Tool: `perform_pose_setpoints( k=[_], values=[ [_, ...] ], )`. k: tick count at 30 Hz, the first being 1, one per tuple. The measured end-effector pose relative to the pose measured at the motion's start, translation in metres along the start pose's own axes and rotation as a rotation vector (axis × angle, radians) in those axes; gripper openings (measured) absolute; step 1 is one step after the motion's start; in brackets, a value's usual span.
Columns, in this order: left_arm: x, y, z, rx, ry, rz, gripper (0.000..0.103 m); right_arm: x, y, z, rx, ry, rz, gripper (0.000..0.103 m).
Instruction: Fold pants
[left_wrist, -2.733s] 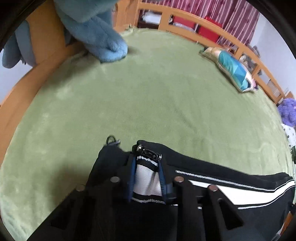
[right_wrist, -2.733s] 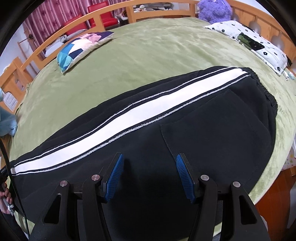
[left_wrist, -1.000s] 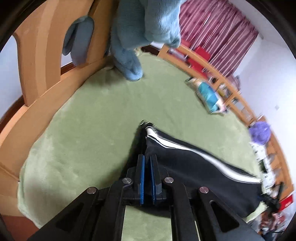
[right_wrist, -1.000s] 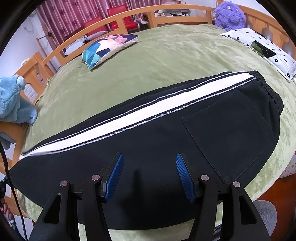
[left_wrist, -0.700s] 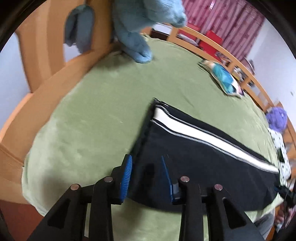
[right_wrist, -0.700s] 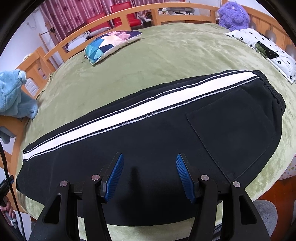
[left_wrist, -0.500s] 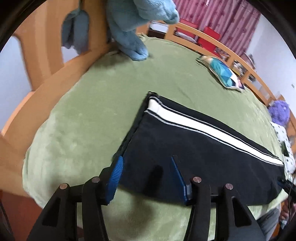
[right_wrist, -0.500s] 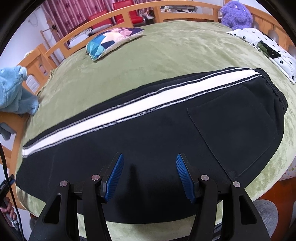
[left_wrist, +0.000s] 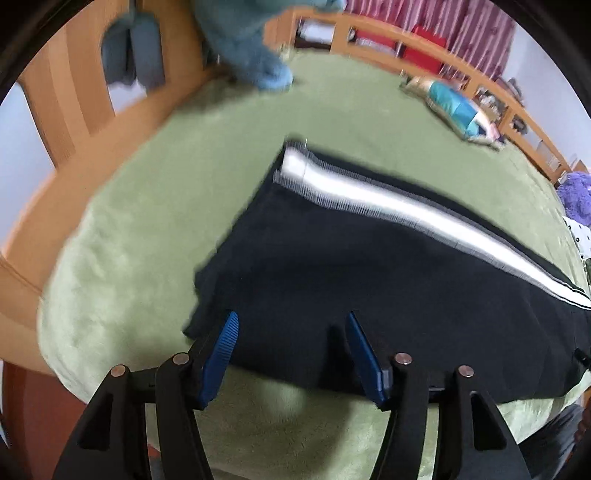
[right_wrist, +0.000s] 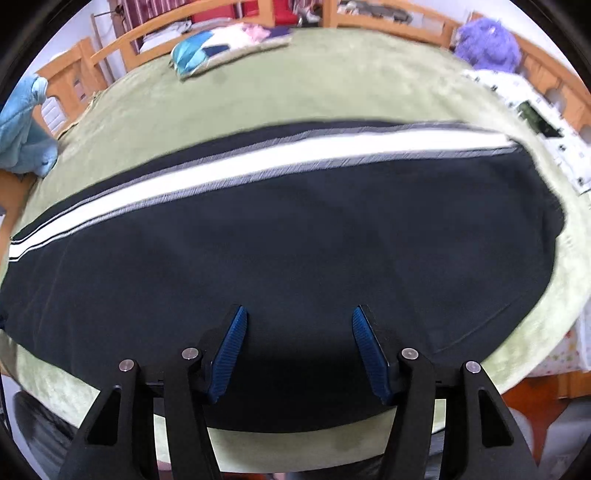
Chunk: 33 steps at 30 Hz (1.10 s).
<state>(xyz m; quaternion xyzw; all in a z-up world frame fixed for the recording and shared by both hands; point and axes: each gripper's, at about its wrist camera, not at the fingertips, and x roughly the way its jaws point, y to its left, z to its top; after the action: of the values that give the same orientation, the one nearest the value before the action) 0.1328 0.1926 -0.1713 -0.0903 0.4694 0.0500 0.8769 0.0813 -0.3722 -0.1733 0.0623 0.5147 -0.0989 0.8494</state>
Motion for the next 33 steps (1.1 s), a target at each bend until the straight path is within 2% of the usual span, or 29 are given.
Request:
perform_pose_setpoints(
  k=[2,6,7,9,13,17,20,21,22,23,25,27,29,31,33],
  values=[
    [-0.009,-0.002,0.009,0.005,-0.043,-0.018,0.059,-0.010,-0.009,0.004,0.027,-0.036,0.019,0.060],
    [-0.001,-0.009,0.047,0.023,-0.063,-0.042,0.059,-0.020,-0.021,0.014,0.079,-0.062,0.066,0.060],
    [0.002,-0.010,0.054,0.031,-0.063,-0.038,0.057,-0.022,-0.021,0.016,0.079,-0.067,0.070,0.060],
    [0.014,-0.013,0.071,0.038,-0.060,-0.016,0.046,-0.023,-0.020,0.019,0.076,-0.076,0.069,0.060],
    [0.047,-0.010,0.099,0.027,-0.025,-0.003,0.045,-0.024,-0.014,0.027,0.079,-0.101,0.053,0.060],
    [0.076,-0.005,0.117,0.023,0.001,0.002,0.045,-0.014,-0.010,0.038,0.091,-0.087,0.042,0.060],
    [0.102,-0.005,0.126,0.012,0.062,0.010,0.042,-0.002,-0.006,0.045,0.101,-0.069,0.036,0.060],
    [0.110,-0.006,0.127,0.005,0.078,-0.016,0.033,0.001,-0.005,0.047,0.105,-0.066,0.036,0.060],
    [0.113,-0.007,0.128,0.013,0.076,-0.026,0.018,0.004,-0.004,0.048,0.111,-0.062,0.039,0.060],
    [0.109,-0.008,0.130,0.027,0.046,-0.038,0.017,0.008,-0.003,0.050,0.113,-0.054,0.039,0.060],
    [0.087,0.004,0.137,-0.023,-0.069,-0.104,0.017,0.014,0.000,0.053,0.107,-0.040,0.032,0.060],
    [0.077,0.019,0.146,-0.087,-0.090,-0.178,0.017,0.017,0.000,0.053,0.102,-0.037,0.016,0.060],
    [0.087,0.016,0.145,-0.085,-0.064,-0.142,0.017,0.019,0.000,0.054,0.105,-0.035,0.015,0.060],
    [0.106,0.005,0.137,-0.040,-0.023,-0.061,0.019,0.022,-0.001,0.054,0.109,-0.028,0.021,0.060],
    [0.115,-0.002,0.132,-0.025,0.012,-0.005,0.025,0.025,-0.002,0.050,0.112,-0.021,0.022,0.060]
  ],
)
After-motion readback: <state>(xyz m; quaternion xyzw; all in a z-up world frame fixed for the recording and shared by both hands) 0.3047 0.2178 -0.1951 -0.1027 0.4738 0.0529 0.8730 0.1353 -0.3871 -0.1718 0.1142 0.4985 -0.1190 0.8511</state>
